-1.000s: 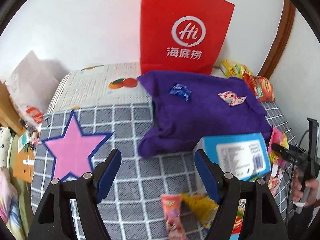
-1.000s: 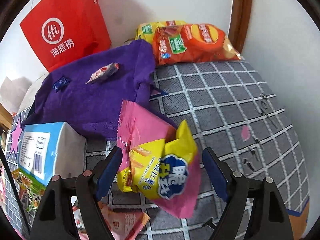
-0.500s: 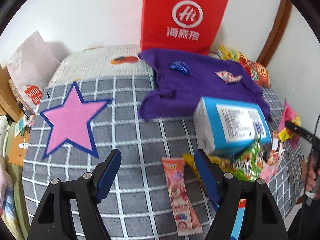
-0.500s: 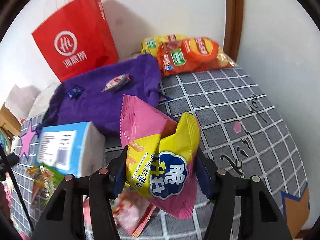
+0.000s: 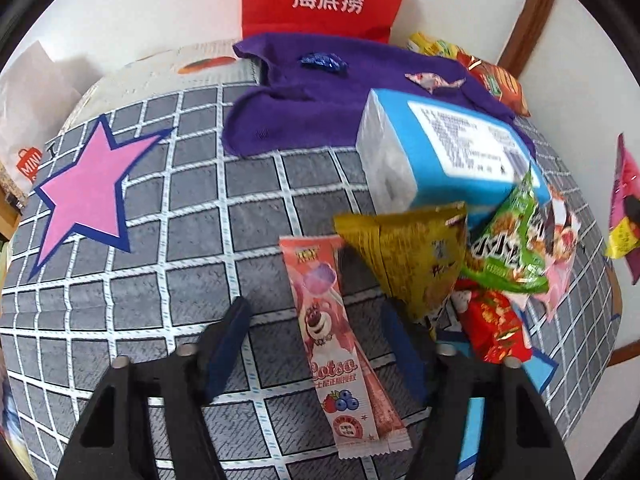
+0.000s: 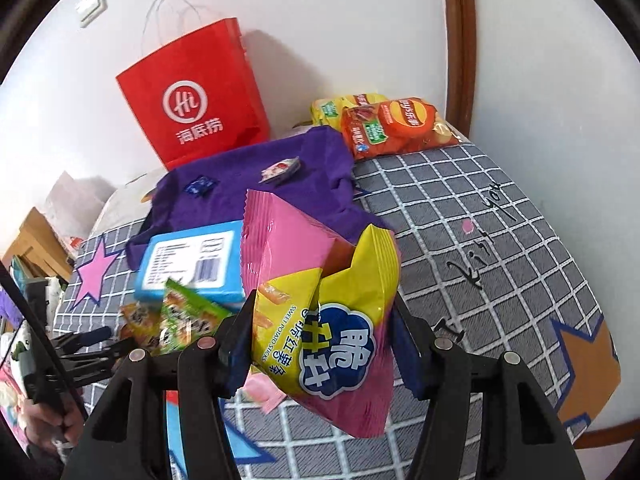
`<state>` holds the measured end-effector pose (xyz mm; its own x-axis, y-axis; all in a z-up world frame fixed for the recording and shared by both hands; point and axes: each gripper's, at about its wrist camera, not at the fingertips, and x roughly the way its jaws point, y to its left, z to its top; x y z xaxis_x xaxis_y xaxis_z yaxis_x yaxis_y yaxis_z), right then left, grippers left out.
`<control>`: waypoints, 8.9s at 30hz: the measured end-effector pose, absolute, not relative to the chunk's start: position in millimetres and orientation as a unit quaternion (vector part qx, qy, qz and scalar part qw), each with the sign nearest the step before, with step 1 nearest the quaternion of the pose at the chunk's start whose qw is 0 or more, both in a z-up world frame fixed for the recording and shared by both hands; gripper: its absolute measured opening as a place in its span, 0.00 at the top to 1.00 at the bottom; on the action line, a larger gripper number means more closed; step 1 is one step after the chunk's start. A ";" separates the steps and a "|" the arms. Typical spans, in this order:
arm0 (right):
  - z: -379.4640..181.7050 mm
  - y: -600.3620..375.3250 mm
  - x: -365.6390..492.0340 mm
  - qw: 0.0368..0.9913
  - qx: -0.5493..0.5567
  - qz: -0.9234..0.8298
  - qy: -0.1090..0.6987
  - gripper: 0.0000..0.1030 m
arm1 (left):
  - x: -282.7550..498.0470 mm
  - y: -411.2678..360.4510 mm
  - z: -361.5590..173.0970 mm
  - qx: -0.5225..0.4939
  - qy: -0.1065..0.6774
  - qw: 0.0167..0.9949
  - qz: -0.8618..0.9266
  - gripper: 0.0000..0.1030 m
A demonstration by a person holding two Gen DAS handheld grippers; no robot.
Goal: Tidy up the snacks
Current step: 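Grasp the pink-and-yellow chip bag with the right tool while the left tool grasps the pink candy stick, then carry the chip bag and candy stick over the purple towel, then open both tools to drop the snacks onto the purple towel, then grasp the panda-print pink candy bag with the right tool while the left tool reaches toward the yellow triangle bag, then grasp the yellow triangle bag with the left tool while the right tool lifts the panda bag, then carry the panda bag and yellow triangle bag up over the purple towel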
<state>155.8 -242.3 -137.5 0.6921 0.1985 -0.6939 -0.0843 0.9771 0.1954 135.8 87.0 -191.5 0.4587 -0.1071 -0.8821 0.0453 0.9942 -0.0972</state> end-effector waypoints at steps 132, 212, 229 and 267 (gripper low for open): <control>-183.8 -164.7 377.3 0.870 0.026 0.115 0.478 0.37 | 339.4 64.8 -173.7 -0.039 0.518 0.851 -0.073 0.74; -206.5 -229.2 209.8 0.866 0.137 0.106 0.469 0.31 | 152.4 79.1 -130.9 -0.074 0.483 0.866 -0.107 0.35; -187.3 -253.6 182.1 0.877 0.133 0.093 0.452 0.31 | 160.0 51.9 -183.6 -0.065 0.518 0.846 -0.106 0.40; -75.7 -204.5 181.0 0.925 0.054 0.132 0.352 0.31 | 162.8 101.5 -50.9 -0.037 0.391 0.917 -0.070 0.52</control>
